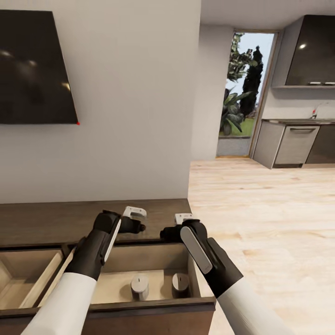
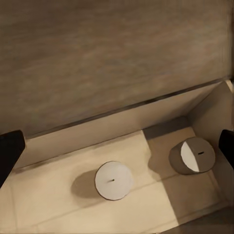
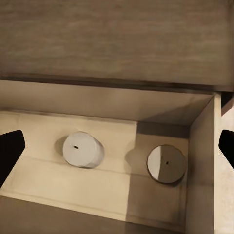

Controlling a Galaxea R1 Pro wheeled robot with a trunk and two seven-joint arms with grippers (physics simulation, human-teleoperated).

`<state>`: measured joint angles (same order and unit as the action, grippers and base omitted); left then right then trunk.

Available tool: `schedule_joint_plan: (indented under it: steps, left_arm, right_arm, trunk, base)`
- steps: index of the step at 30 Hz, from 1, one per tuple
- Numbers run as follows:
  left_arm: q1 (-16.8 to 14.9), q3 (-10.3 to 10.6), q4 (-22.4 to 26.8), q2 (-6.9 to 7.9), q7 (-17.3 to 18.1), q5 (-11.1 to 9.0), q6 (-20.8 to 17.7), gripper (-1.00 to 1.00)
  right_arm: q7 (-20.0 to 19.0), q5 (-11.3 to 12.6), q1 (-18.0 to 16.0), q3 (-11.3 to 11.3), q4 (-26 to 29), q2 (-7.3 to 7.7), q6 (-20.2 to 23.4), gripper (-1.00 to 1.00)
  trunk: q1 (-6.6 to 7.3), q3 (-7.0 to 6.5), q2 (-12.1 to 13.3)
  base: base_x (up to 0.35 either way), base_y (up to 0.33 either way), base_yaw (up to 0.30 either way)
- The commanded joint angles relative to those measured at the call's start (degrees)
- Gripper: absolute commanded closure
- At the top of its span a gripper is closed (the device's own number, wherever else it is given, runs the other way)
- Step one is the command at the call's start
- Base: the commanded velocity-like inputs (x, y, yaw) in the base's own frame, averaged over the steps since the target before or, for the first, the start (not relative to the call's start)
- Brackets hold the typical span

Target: Place each of the two pumpkins and all three candles from the living room inside a cabinet in the living room (use any cabinet), then make sure every cabinet is closed, and position the cauldron so it is next to a table in the living room.

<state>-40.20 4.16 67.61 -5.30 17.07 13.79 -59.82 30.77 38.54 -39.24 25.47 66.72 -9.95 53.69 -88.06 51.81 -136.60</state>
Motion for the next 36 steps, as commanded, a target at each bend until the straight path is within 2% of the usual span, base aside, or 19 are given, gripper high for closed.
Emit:
schedule_joint_plan:
  steps: [1,13,26,31,36]
  left_arm:
    - [-0.04,-0.01,0.23,0.0,0.5,0.62,-0.18,-1.0]
    - [-0.05,-0.07,0.76,0.02,0.51,0.63,-0.18,-1.0]
    - [-0.05,-0.04,0.83,0.02,0.51,0.63,-0.18,-1.0]
    - [-0.05,-0.03,0.88,0.02,0.51,0.63,-0.18,-1.0]
    - [-0.05,-0.03,0.86,0.02,0.51,0.63,-0.18,-1.0]
  right_arm:
    - [0.6,0.57,-0.03,0.06,0.15,0.03,0.11,-1.0]
    - [0.61,0.57,0.06,0.1,0.46,0.07,0.17,-1.0]
    - [0.58,0.57,0.11,0.28,0.48,-0.05,0.27,-1.0]
    - [0.53,0.57,0.13,0.28,0.44,-0.05,0.28,-1.0]
    - [0.54,0.57,0.13,0.35,0.43,-0.05,0.28,-1.0]
  trunk:
    - [0.24,-0.12,0.39]
    - [2.87,-2.27,5.2]
    - [5.73,-4.61,10.42]
    - [6.82,-5.5,12.42]
    - [6.82,-5.4,12.42]
  base:
    - [0.0,0.0,0.0]
    - [-0.075,0.0,0.0]
    - [-0.282,0.0,0.001]
    - [-0.275,0.0,0.135]
    - [-0.129,0.0,0.244]
